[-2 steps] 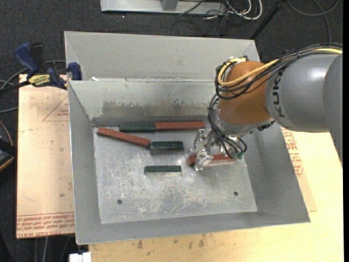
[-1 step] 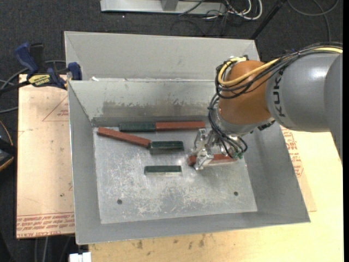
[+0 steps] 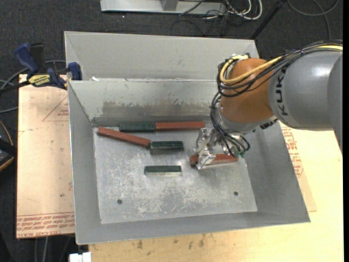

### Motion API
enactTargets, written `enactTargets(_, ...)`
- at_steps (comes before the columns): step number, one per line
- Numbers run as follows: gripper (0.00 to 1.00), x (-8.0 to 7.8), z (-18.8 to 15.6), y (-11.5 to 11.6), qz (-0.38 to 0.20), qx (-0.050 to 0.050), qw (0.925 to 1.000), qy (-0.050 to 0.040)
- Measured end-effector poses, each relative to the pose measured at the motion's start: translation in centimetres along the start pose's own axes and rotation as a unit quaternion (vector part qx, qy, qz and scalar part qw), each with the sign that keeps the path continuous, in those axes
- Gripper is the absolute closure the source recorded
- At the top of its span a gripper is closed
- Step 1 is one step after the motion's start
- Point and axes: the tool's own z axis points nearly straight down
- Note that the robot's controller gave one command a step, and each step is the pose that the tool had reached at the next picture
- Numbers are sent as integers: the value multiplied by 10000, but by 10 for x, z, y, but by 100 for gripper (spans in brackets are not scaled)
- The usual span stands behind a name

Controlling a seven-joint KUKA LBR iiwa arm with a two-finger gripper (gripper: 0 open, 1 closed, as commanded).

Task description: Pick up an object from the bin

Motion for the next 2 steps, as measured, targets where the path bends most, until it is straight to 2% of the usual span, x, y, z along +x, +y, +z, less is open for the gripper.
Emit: enactTargets(2,100,-1,-18,0,9,13,10000,-12)
